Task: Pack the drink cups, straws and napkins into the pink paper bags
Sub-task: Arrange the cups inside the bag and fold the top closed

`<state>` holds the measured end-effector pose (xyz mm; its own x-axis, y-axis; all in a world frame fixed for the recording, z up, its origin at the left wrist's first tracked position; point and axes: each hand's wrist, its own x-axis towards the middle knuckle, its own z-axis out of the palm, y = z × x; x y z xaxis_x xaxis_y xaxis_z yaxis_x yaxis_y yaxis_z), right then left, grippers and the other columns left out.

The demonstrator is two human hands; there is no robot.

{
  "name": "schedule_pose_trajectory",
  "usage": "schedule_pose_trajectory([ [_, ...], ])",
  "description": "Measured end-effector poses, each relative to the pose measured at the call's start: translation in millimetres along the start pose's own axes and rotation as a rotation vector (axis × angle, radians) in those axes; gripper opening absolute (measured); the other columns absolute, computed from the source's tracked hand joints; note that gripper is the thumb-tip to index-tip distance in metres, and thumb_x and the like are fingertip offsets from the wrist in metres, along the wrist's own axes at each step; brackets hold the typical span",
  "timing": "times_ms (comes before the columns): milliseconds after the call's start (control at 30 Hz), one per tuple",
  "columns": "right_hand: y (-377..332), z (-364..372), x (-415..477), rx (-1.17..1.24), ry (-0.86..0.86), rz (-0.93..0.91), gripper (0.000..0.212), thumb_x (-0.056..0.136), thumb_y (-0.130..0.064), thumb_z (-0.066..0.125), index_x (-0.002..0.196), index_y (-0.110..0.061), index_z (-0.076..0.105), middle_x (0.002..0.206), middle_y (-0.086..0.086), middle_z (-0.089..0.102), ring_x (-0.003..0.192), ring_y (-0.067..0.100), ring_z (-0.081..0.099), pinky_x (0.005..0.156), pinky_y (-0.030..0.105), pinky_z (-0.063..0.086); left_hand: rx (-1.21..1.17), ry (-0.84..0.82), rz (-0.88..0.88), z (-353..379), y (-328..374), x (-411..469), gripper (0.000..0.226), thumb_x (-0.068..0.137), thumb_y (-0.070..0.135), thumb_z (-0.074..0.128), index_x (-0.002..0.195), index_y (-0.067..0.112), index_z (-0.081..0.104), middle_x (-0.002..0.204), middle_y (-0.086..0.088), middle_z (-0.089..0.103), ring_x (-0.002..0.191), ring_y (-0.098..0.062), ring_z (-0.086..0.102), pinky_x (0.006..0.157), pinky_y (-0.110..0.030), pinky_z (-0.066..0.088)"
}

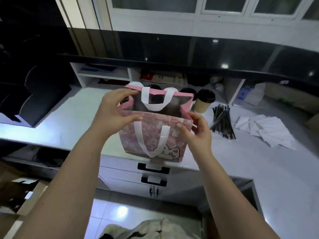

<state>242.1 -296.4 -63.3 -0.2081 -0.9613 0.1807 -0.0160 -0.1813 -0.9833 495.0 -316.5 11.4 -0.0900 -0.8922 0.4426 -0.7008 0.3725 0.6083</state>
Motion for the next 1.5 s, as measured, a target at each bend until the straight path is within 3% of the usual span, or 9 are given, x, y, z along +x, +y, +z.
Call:
schedule_pose_trajectory([
  [200,-2.8,11.4,7.2,0.092,0.079,0.087,0.014,0.085,-0.012,0.073,0.099,-0.013,0.069,0.099,0.009,0.071,0.091,0.021,0.068,0.085,0.046,0.057,-0.554,-0.018,-0.447,3.1,-47.3,-8.8,0.048,0.079,0.005,0.078,0.120,0.025,0.063,0.107,0.006,0.072,0.099,-0.014,0.069,0.085,-0.032,0.058],
  [500,-1.1,17.2,18.4,0.019,0.184,0.114,0.012,0.088,-0.012,0.071,0.089,-0.023,0.071,0.094,0.002,0.072,0.090,0.018,0.067,0.089,0.048,0.056,-0.746,-0.042,-0.413,24.7,-49.9,-13.0,0.027,0.087,0.003,0.069,0.100,0.027,0.071,0.093,0.007,0.076,0.087,-0.010,0.070,0.071,-0.021,0.055],
  [600,-17.5,13.9,27.0,-0.122,0.181,-0.059,0.019,0.088,-0.012,0.070,0.099,-0.028,0.069,0.102,0.000,0.069,0.090,0.015,0.064,0.080,0.032,0.055,-0.736,0.021,-0.410,22.8,-56.6,-9.9,0.023,0.084,0.008,0.073,0.099,0.025,0.072,0.093,0.004,0.076,0.090,-0.019,0.071,0.072,-0.027,0.057],
  [667,-37.2,12.3,43.6,-0.293,0.126,-0.210,0.024,0.090,-0.006,0.063,0.105,-0.024,0.067,0.105,-0.001,0.065,0.094,0.012,0.061,0.080,0.022,0.050,-0.689,0.033,-0.389,21.5,-61.0,-5.2,0.020,0.083,0.010,0.075,0.093,0.026,0.073,0.094,0.004,0.074,0.092,-0.024,0.069,0.075,-0.036,0.059],
  [933,-70.5,40.5,119.0,-1.118,-0.528,-0.307,0.039,0.083,-0.023,0.072,0.118,-0.040,0.065,0.130,-0.012,0.056,0.128,0.019,0.037,0.108,0.046,0.030,-0.376,-0.052,-0.215,18.9,-72.6,11.2,0.020,0.075,0.018,0.081,0.076,0.036,0.072,0.148,0.027,0.036,0.141,-0.005,0.024,0.111,-0.039,0.026],
  [1033,-79.5,49.3,127.3,-0.885,-0.524,-0.186,0.019,0.084,-0.015,0.071,0.097,-0.029,0.074,0.099,-0.007,0.068,0.098,0.013,0.060,0.093,0.038,0.049,-0.432,-0.195,-0.247,18.2,-79.4,23.2,0.014,0.065,0.031,0.078,0.078,0.033,0.073,0.153,0.026,0.030,0.146,-0.005,0.018,0.116,-0.047,0.023],
  [1100,-86.7,49.8,135.5,-0.668,-0.396,-0.082,0.003,0.088,-0.024,0.071,0.090,-0.023,0.073,0.087,0.001,0.070,0.081,0.014,0.062,0.079,0.033,0.051,-0.501,-0.215,-0.251,19.2,-79.3,28.8,0.019,0.059,0.036,0.077,0.077,0.031,0.072,0.149,0.021,0.039,0.141,-0.006,0.031,0.110,-0.037,0.031],
  [1267,-75.4,49.5,169.0,-0.613,-0.084,0.030,0.032,0.079,-0.038,0.078,0.098,-0.017,0.063,0.084,-0.007,0.063,0.075,0.010,0.058,0.068,0.029,0.051,-0.618,-0.072,-0.279,26.6,-76.4,35.5,0.031,0.063,0.015,0.079,0.080,0.025,0.055,0.091,0.017,0.065,0.087,-0.002,0.061,0.078,-0.017,0.048],
  [1500,-64.8,32.2,160.9,-0.437,-0.142,0.103,0.024,0.080,-0.031,0.078,0.077,-0.013,0.062,0.068,0.002,0.061,0.056,0.011,0.054,0.054,0.026,0.045,-0.678,0.083,-0.375,39.4,-76.9,39.8,0.054,0.071,-0.001,0.083,0.109,0.021,0.050,0.094,-0.005,0.069,0.083,-0.011,0.066,0.074,-0.021,0.053],
])
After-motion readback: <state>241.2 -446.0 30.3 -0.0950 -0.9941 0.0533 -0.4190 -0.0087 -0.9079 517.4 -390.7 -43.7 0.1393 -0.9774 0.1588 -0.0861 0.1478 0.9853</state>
